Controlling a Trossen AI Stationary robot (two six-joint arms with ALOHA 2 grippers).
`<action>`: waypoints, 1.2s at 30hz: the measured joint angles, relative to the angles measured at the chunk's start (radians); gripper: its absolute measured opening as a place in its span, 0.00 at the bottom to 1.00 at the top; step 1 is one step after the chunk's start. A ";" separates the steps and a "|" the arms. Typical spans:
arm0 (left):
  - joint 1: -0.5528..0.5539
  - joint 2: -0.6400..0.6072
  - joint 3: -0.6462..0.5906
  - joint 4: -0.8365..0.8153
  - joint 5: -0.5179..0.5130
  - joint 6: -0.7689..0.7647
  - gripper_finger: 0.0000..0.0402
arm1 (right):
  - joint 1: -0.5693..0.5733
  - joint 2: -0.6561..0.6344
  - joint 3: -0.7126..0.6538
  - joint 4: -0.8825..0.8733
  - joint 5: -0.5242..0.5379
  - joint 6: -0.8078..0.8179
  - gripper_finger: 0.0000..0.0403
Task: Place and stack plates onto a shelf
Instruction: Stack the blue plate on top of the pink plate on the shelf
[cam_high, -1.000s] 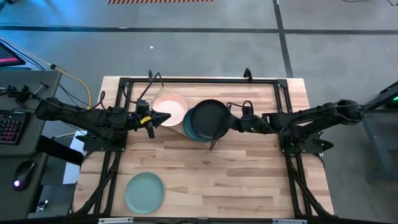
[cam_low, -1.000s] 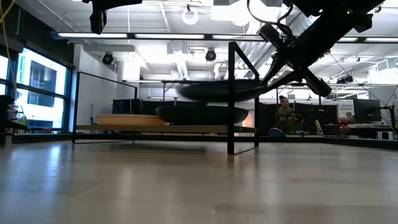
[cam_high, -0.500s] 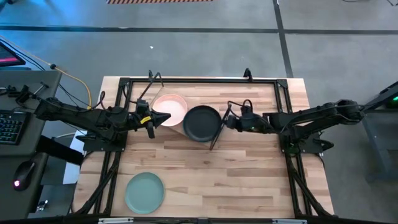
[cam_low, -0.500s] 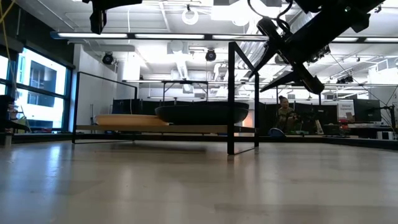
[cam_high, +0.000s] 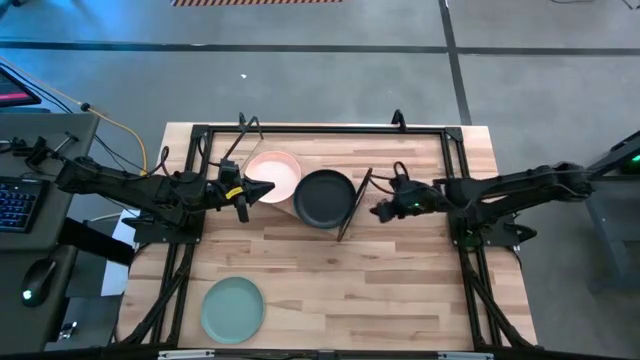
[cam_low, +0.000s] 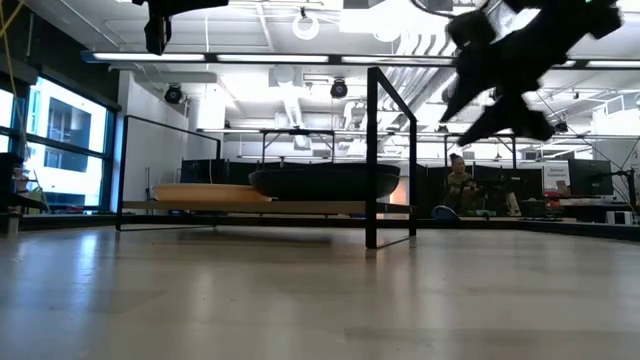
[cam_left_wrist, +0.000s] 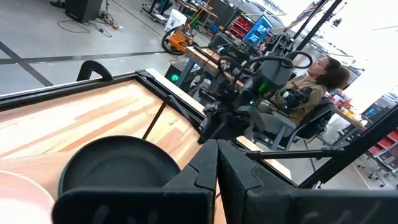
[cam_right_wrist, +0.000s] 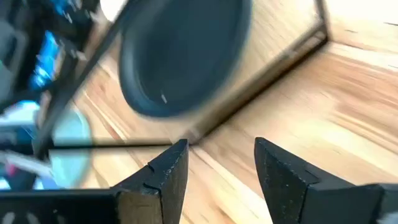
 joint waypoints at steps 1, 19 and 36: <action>0.000 0.000 0.000 0.000 0.000 0.000 0.00 | 0.008 -0.031 0.000 -0.047 -0.005 -0.016 0.40; 0.000 0.000 0.000 0.004 0.001 -0.019 0.00 | 0.205 -0.333 -0.088 0.377 0.296 -0.408 0.39; 0.000 0.000 0.000 0.008 0.001 0.001 0.00 | 0.201 -0.304 -0.080 0.461 0.289 -0.643 0.39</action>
